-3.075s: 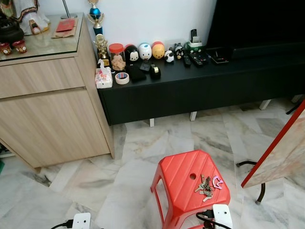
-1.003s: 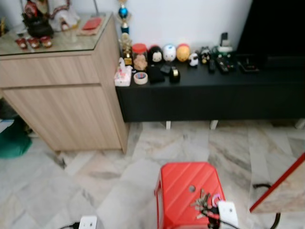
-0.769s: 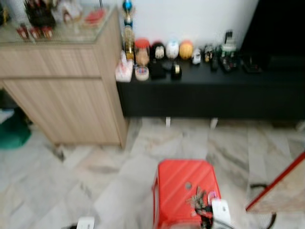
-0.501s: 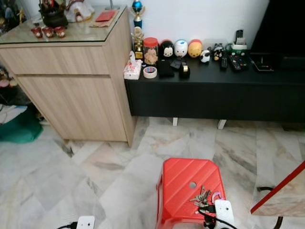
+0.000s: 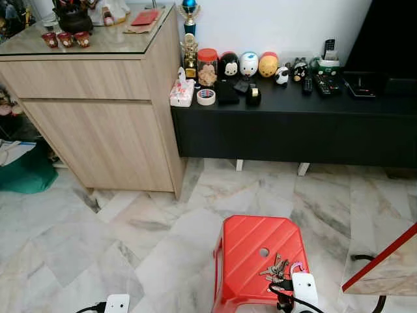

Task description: Hang keys on a hook

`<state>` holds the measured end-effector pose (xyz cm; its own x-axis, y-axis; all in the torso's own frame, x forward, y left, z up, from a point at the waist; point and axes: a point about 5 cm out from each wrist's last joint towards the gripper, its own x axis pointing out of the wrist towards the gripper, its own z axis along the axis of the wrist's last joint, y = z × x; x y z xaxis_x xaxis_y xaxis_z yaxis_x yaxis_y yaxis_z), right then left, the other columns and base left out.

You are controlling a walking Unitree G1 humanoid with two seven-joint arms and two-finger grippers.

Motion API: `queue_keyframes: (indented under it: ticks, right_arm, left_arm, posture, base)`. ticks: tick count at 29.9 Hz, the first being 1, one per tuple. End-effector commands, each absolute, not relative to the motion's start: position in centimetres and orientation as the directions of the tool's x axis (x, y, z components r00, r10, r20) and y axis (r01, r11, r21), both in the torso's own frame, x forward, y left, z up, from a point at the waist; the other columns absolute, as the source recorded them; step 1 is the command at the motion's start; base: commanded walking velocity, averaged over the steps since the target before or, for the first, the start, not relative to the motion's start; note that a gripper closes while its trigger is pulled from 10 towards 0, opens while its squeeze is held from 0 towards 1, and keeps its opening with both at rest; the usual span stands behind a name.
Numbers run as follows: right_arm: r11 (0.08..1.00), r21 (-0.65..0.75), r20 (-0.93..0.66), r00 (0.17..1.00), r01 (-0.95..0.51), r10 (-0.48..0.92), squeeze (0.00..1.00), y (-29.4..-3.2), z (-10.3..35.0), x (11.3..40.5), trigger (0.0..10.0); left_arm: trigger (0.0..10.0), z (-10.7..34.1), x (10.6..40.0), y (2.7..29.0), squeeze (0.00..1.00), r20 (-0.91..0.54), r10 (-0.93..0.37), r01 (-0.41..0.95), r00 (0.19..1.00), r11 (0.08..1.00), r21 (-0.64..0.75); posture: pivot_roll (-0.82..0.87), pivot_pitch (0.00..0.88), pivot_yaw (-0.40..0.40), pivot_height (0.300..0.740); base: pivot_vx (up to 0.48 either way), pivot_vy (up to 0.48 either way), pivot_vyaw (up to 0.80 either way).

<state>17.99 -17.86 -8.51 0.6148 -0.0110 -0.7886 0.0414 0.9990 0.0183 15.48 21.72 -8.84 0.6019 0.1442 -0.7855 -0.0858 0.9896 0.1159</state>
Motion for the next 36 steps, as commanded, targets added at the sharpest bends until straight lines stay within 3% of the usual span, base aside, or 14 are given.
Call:
queue_keyframes:
  ticks: [1, 7, 25, 36]
  right_arm:
    - [0.999, 0.019, -0.786, 0.618, 0.042, -0.011, 0.00, -17.8, -8.5, 18.0, 10.0]
    - [0.999, 0.018, -0.782, 0.623, 0.042, -0.012, 0.00, -17.7, -8.4, 18.1, 10.0]
    - [0.999, 0.026, -0.765, 0.644, 0.038, -0.004, 0.00, -17.4, -8.2, 18.7, 10.0]
    - [0.999, 0.031, -0.740, 0.673, 0.039, -0.003, 0.00, -17.4, -7.8, 19.2, 10.0]
  left_arm:
    - [10.0, -9.0, 14.9, 21.9, 0.00, -0.797, 0.149, -0.093, 0.585, 0.989, 0.117]
    - [10.0, -9.1, 14.9, 22.0, 0.00, -0.798, 0.151, -0.094, 0.583, 0.989, 0.118]
    - [10.0, -9.1, 14.8, 21.8, 0.00, -0.797, 0.150, -0.094, 0.585, 0.989, 0.117]
    - [10.0, -9.2, 14.6, 21.6, 0.00, -0.803, 0.152, -0.099, 0.577, 0.988, 0.116]
  posture:
    - [0.04, 0.035, 0.011, 0.740]
    - [0.04, 0.034, 0.011, 0.740]
    - [0.04, 0.027, 0.012, 0.740]
    - [0.04, 0.033, 0.008, 0.740]
  base:
    - [0.000, 0.000, 0.00]
    - [0.000, 0.000, 0.00]
    - [0.265, 0.000, 0.00]
    - [0.000, 0.000, 0.00]
